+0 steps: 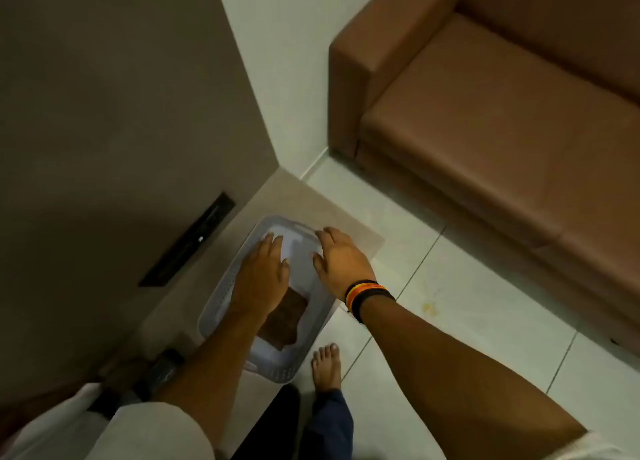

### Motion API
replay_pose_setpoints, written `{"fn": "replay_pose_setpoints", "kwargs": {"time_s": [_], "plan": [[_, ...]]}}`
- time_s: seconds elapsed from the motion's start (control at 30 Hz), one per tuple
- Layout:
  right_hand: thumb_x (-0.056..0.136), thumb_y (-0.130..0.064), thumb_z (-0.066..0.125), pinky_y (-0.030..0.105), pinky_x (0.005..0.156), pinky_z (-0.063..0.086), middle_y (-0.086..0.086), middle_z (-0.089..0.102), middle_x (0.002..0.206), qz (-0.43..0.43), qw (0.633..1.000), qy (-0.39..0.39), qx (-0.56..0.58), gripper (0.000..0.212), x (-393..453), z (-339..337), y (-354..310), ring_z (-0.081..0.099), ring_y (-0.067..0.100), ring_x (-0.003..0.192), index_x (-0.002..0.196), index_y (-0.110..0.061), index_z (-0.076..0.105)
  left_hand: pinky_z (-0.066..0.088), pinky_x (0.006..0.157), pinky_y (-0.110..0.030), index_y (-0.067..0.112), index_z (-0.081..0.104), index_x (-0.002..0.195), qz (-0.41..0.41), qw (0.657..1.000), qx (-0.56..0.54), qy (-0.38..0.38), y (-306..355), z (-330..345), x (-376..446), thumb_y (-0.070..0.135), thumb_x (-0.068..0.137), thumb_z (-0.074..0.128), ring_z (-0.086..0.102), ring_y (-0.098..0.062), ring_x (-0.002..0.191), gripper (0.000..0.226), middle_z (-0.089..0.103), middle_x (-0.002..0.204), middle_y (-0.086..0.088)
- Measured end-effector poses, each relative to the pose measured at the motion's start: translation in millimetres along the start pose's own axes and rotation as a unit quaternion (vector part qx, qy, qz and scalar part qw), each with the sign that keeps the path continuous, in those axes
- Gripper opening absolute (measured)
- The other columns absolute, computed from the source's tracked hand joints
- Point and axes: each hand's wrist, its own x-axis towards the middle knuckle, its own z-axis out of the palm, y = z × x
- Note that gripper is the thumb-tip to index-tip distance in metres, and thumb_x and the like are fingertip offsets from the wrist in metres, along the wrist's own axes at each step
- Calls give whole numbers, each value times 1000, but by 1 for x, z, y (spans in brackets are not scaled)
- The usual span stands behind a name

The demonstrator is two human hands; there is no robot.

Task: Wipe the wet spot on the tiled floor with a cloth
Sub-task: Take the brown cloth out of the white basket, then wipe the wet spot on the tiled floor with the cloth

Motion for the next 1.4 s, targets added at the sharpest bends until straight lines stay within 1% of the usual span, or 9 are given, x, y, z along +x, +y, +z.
{"fn": "replay_pose_setpoints", "kwargs": {"time_s": [0.23, 0.43, 0.53, 0.67, 0.77, 0.87, 1.1, 1.27, 1.4], "plan": [[102, -24, 69, 49, 120, 47, 18, 50, 153, 149, 971, -167, 86, 63, 21, 131, -4, 52, 41, 141, 157, -9, 41, 41, 118, -51, 5, 38, 158, -180, 976, -9, -126, -85, 78, -29, 27, 100, 62, 48, -41, 143, 67, 49, 157, -22], [94, -22, 80, 49, 116, 50, 17, 50, 149, 196, 968, -111, 108, 70, 30, 184, -6, 52, 39, 138, 153, -11, 44, 42, 110, -57, 2, 42, 152, -250, 962, 38, -100, -91, 108, -20, 29, 95, 69, 47, -47, 139, 68, 46, 153, -26], [92, -12, 75, 48, 112, 54, 18, 62, 138, 236, 954, -88, 162, 50, 37, 191, -7, 59, 40, 130, 139, -11, 57, 46, 108, -57, 1, 56, 137, -270, 958, 9, -96, -99, 108, -12, 29, 90, 75, 52, -45, 133, 58, 57, 140, -26], [88, -18, 73, 43, 95, 63, 11, 76, 117, 290, 908, -92, 287, 28, 39, 188, -10, 72, 33, 109, 115, -16, 74, 58, 89, -52, 3, 70, 104, -256, 958, -62, -116, -107, 88, -5, 27, 84, 79, 68, -41, 103, 32, 74, 103, -22], [89, -18, 73, 34, 80, 55, 7, 73, 105, 313, 864, -95, 384, 18, 30, 174, -12, 67, 27, 93, 106, -19, 68, 58, 89, -49, 6, 69, 108, -244, 951, -139, -127, -100, 66, -8, 27, 76, 80, 67, -34, 102, 40, 71, 106, -14], [91, -20, 72, 39, 85, 59, 4, 69, 97, 298, 836, -53, 457, 20, 15, 157, -7, 68, 28, 94, 91, -30, 54, 59, 87, -43, 16, 67, 104, -245, 921, -262, -149, -76, 36, -13, 32, 69, 77, 69, -33, 104, 40, 70, 106, -10], [89, -27, 82, 55, 103, 62, 15, 77, 119, 300, 716, 86, 624, 28, -44, 101, 55, 75, 34, 108, 109, -25, 63, 62, 90, -51, 22, 68, 107, -145, 940, -273, -143, 17, 11, -13, 25, 86, 76, 73, -27, 100, 23, 75, 106, -9], [90, -23, 86, 49, 101, 64, 12, 79, 106, 341, 619, 187, 682, 49, -103, 91, 148, 78, 31, 104, 131, -14, 60, 58, 69, -31, 17, 59, 108, -60, 968, -213, -117, 129, 63, -25, 25, 89, 78, 69, -21, 83, 28, 69, 96, -1], [90, -13, 84, 49, 101, 64, 14, 78, 107, 394, 588, 232, 668, 40, -160, 119, 242, 77, 34, 106, 121, -22, 60, 65, 76, -37, 26, 53, 108, -48, 954, -242, -167, 200, 153, -55, 28, 88, 79, 75, -19, 93, 33, 74, 100, 0]]}}
